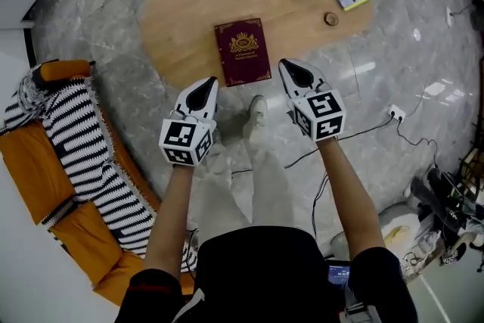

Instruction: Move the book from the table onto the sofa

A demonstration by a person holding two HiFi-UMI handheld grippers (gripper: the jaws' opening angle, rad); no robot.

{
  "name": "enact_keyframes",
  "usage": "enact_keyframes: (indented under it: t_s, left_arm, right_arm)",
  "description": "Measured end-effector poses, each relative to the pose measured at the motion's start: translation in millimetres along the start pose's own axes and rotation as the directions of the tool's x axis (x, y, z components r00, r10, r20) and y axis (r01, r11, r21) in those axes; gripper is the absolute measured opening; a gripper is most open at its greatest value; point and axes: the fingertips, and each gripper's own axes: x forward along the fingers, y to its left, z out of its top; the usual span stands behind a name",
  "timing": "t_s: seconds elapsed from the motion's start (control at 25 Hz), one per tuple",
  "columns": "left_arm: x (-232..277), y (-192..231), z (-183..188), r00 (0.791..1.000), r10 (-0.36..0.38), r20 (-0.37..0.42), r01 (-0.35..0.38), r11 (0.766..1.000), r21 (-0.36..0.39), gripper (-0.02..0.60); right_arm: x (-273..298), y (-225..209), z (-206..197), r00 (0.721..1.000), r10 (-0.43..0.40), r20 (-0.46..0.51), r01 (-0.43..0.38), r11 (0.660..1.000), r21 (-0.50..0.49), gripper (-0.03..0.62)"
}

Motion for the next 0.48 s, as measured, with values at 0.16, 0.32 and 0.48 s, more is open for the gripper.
enact_keyframes:
  t_s: [0.16,0.32,0.48]
  left_arm:
    - [20,3,-22,1.0,0.001,-0.015,-0.002,0.999,-0.037,0.017]
    - [39,11,-43,1.0,0.009,-0.029,-0.011,0.998,-0.061,0.017]
    - [58,23,-63,0.998,0.024,-0.049,-0.028,0.995,-0.093,0.017]
  right_arm:
    - [21,-10,-16,1.0,0.013,-0.017,-0.013,1.0,0.005,0.008]
    - [44,-21,-30,0.999,0.028,-0.036,-0.028,1.0,0.009,0.008]
    - [68,-34,-49,0.997,0.039,-0.071,-0.039,0.999,0.0,0.008]
